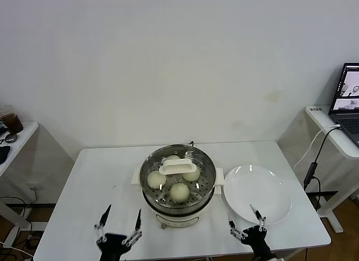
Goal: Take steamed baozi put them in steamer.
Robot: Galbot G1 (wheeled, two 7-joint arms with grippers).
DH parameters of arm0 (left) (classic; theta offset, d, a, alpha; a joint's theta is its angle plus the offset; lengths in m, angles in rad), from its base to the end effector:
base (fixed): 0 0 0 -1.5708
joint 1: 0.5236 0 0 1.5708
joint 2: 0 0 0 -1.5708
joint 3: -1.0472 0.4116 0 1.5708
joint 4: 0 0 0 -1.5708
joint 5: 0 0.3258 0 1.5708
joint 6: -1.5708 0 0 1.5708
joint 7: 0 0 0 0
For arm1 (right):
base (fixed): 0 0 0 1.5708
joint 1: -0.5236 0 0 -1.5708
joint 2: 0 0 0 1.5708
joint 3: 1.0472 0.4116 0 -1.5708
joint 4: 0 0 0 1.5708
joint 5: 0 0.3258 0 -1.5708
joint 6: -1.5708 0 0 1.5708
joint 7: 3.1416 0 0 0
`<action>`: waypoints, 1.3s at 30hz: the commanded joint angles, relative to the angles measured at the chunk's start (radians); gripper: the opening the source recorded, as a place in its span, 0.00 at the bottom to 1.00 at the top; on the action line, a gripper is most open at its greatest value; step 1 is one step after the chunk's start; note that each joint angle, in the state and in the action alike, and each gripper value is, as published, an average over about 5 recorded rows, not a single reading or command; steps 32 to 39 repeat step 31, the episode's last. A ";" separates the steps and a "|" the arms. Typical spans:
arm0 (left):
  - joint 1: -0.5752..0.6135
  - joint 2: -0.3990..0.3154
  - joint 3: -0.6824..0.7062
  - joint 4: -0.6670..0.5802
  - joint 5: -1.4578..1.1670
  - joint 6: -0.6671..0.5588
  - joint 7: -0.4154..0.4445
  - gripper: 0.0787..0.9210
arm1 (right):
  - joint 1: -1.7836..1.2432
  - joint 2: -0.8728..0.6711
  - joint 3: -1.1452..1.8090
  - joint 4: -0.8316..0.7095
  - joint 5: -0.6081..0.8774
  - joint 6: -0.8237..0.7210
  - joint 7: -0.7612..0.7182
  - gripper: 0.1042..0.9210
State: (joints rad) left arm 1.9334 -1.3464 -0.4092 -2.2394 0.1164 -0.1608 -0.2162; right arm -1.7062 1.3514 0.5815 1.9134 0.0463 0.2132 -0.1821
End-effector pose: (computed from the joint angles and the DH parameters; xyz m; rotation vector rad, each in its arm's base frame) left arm -0.0028 0.0182 -0.3301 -0.0791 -3.0916 -0.2770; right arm 0.0640 -0.0831 -0.4177 0.3738 -2.9970 0.2406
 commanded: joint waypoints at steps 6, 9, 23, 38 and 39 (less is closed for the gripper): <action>0.153 -0.048 -0.101 0.165 -0.224 -0.190 -0.027 0.88 | -0.110 -0.069 -0.074 0.078 0.115 -0.067 0.003 0.88; 0.152 -0.045 -0.103 0.174 -0.229 -0.202 -0.008 0.88 | -0.114 -0.065 -0.078 0.081 0.105 -0.065 -0.004 0.88; 0.139 -0.037 -0.120 0.174 -0.241 -0.190 0.046 0.88 | -0.128 -0.059 -0.080 0.088 0.083 -0.074 0.004 0.88; 0.136 -0.034 -0.116 0.172 -0.229 -0.178 0.069 0.88 | -0.134 -0.057 -0.084 0.095 0.076 -0.078 0.012 0.88; 0.136 -0.034 -0.116 0.172 -0.229 -0.178 0.069 0.88 | -0.134 -0.057 -0.084 0.095 0.076 -0.078 0.012 0.88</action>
